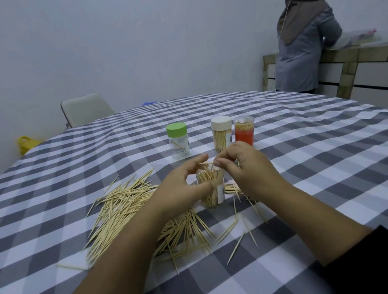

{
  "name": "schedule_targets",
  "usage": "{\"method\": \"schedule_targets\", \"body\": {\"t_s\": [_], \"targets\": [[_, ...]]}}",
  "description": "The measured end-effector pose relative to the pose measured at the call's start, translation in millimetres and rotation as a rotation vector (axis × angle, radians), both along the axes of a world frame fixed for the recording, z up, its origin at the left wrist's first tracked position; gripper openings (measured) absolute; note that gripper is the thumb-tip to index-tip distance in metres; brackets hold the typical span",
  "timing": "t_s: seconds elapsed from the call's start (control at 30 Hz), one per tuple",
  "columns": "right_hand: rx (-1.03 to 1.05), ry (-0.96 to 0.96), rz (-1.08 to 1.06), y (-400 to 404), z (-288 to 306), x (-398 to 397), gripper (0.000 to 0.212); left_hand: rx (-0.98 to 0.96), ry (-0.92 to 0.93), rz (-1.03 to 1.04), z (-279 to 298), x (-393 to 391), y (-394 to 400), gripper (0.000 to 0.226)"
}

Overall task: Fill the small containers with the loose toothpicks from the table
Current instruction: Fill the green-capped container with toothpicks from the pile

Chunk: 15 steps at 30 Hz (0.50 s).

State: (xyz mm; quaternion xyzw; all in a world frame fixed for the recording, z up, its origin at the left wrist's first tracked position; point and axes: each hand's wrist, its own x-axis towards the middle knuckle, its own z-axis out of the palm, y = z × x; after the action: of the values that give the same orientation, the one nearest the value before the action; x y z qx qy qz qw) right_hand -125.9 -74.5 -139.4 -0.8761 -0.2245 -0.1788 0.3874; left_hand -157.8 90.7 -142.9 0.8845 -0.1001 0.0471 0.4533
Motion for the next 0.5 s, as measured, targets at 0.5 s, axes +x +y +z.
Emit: {"method": "schedule_targets", "body": {"t_s": [0.5], "targets": [[-0.273, -0.164, -0.007, -3.8, 5.2, -7.1, 0.025, 0.082, -0.031, 0.068, -4.7, 1.0, -4.3, 0.062]]}}
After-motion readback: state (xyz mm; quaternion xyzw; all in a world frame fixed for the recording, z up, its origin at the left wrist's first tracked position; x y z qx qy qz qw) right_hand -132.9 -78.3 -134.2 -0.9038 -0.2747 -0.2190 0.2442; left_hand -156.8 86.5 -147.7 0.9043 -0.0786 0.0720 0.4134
